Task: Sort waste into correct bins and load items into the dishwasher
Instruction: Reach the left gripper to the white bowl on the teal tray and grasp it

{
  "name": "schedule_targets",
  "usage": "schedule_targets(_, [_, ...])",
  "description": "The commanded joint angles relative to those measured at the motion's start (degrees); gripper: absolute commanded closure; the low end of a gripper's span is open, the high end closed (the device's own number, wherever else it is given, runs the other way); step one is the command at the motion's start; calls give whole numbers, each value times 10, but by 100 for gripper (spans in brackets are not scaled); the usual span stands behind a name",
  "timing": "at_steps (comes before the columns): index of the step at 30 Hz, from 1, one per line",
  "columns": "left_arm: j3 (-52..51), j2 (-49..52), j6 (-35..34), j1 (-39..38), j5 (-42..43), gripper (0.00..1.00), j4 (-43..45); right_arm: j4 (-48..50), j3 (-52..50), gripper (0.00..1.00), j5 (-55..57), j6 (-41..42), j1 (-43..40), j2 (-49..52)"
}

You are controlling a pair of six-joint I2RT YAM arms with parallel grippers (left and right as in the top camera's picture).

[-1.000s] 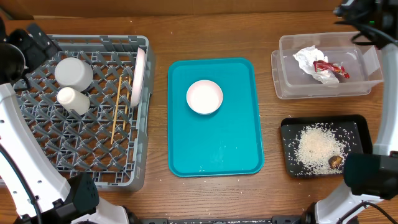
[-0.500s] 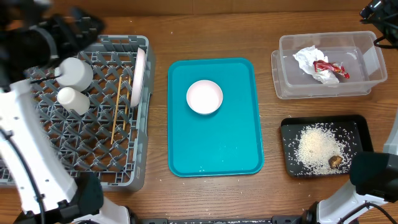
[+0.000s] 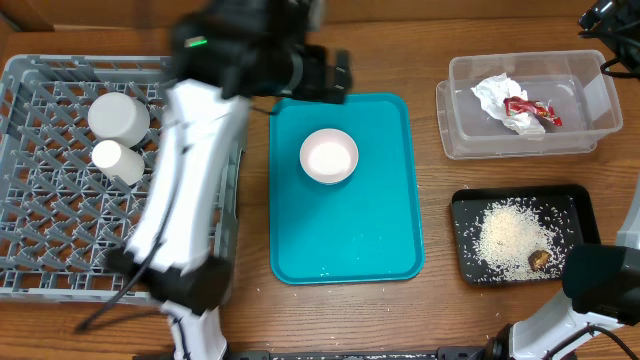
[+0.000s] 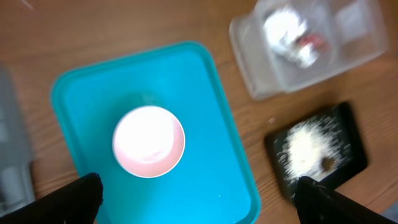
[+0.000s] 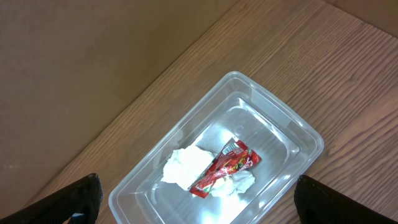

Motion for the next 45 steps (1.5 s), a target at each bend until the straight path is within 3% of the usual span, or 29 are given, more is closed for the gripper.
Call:
schedule_targets(1, [-2,71,-8,-33,-34,0,2,2,-2,0,0,1,0,-5])
schedule_targets(5, [-2,139,-8,-56,-34,17,2,2,-2,0,0,1,0,-5])
schedule_targets(8, [-2,181,-8,-66,-35,18,-2,2,-2,0,0,1,0,-5])
schedule_targets(13, [-2,239,-23,-74,-34,40,-32,2,-2,0,0,1,0,-5])
schedule_targets(20, [-2,282,-29,-94,-38,53,-42,2,-2,0,0,1,0,-5])
schedule_targets(25, [-3,292,-64,-119,-131,57,-43,2,-2,0,0,1,0,-5])
schedule_targets(30, [-3,292,-66,-138,-151,57,-37,2,-2,0,0,1,0,-5])
schedule_targets(35, [-3,293,-113,-144,-231,57,-37,2,-2,0,0,1,0,-5])
schedule_targets(45, [-57,293,-114,-145,-204,63,6,2,-2,0,0,1,0,-5])
